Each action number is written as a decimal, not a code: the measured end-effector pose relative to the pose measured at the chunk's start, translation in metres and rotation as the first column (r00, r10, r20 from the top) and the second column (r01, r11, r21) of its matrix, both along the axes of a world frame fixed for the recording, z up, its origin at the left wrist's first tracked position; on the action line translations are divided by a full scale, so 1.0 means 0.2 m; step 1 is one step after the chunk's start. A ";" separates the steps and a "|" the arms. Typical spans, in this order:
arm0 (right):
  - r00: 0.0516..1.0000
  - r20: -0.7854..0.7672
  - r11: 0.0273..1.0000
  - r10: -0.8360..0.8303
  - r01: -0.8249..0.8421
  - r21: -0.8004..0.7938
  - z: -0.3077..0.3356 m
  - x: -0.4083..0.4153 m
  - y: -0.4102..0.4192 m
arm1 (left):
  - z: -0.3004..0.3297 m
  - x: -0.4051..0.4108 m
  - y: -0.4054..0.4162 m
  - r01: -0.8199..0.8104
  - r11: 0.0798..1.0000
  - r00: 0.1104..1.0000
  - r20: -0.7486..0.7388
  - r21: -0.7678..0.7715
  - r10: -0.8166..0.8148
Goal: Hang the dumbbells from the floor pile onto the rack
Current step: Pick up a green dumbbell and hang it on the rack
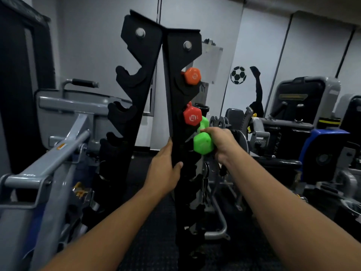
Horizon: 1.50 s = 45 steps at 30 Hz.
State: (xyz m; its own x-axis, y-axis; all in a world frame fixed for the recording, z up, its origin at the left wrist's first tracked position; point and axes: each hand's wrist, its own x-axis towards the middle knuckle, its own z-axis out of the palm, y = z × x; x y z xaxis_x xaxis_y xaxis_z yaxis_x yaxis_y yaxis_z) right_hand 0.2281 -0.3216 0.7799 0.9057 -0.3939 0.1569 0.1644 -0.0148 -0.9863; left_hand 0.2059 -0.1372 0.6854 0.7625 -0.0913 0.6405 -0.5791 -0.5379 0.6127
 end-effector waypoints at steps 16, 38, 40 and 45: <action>0.975 -0.160 0.983 0.157 -0.170 -0.075 -0.04 0.02 0.06 | -0.02 0.03 0.02 0.010 1.000 1.000 -0.002 -0.007 -0.010; 0.986 0.165 0.815 0.033 0.069 -0.575 -0.13 -0.36 0.12 | 0.11 -0.10 0.09 -0.007 0.992 1.000 -0.029 0.128 0.010; 0.979 0.201 0.750 0.032 0.109 -0.652 -0.16 -0.42 0.12 | 0.10 -0.12 0.11 -0.014 0.978 0.999 -0.047 0.207 0.024; 0.973 0.230 0.832 0.013 0.117 -0.542 -0.29 -0.60 0.16 | 0.03 -0.28 0.15 0.013 0.937 0.995 -0.093 0.350 0.021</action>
State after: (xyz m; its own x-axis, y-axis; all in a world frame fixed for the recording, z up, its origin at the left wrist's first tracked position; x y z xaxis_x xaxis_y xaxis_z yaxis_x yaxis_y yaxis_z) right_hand 0.1079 -0.2901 0.7213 0.8042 -0.2287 0.5486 0.3543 -0.5566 -0.7514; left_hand 0.1498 -0.1069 0.6911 0.8182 -0.2936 0.4944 -0.5258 -0.7300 0.4366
